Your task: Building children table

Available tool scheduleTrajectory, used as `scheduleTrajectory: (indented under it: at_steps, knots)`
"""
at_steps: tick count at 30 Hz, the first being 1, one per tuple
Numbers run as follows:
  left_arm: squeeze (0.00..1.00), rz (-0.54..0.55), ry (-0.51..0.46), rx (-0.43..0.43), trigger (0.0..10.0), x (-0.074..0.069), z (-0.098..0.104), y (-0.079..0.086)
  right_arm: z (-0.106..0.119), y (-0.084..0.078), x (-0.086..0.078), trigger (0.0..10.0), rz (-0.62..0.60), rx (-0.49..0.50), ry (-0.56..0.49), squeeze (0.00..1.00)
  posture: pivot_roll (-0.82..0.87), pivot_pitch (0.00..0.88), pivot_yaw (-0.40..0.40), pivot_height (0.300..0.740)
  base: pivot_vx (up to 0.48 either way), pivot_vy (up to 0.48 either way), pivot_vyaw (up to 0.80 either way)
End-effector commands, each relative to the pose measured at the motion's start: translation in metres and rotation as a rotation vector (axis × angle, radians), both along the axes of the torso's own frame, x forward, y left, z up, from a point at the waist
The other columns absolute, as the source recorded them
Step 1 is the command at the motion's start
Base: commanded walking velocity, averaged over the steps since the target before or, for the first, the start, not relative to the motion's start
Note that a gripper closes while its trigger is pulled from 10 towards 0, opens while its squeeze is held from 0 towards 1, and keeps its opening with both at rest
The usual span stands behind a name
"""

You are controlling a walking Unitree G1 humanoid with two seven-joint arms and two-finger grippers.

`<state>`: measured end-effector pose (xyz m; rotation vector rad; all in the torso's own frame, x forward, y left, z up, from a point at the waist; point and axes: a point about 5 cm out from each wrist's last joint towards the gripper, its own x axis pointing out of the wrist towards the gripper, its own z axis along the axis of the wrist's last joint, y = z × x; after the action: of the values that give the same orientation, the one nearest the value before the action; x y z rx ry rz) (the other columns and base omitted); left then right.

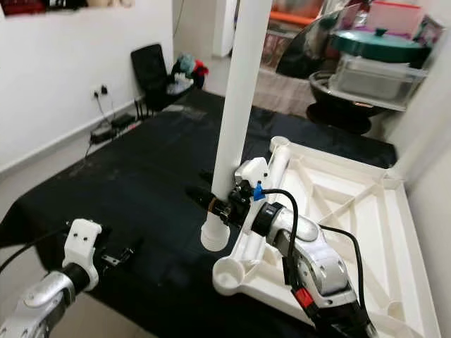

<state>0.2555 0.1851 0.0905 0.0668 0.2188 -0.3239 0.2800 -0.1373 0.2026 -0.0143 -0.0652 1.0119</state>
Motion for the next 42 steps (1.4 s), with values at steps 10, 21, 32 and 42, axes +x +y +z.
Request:
scheduleTrajectory:
  at_steps: [10,21,32,42]
  knots:
    - [0.00,-0.215,-0.026,-0.006,10.0,-0.006,0.009,-0.016,-0.005,-0.030,-0.003,10.0,0.050,-0.047,0.056,0.00,0.10,0.000,-0.116,0.740,0.000,0.000,0.00]
    - [0.00,-0.259,-0.025,-0.004,10.0,-0.009,0.011,-0.018,-0.024,-0.009,0.008,10.0,0.032,0.065,0.091,0.00,0.12,0.000,-0.111,0.740,0.000,0.000,0.00]
    - [0.00,-0.260,-0.028,-0.002,10.0,-0.009,0.013,-0.016,-0.045,-0.007,0.005,10.0,0.034,0.045,0.130,0.00,0.12,0.000,-0.112,0.740,0.000,0.000,0.00]
    - [0.00,-0.217,-0.020,-0.062,10.0,-0.028,0.017,-0.008,-0.049,-0.026,0.002,10.0,-0.036,0.032,0.123,0.00,0.10,0.000,-0.093,0.740,0.000,0.000,0.00]
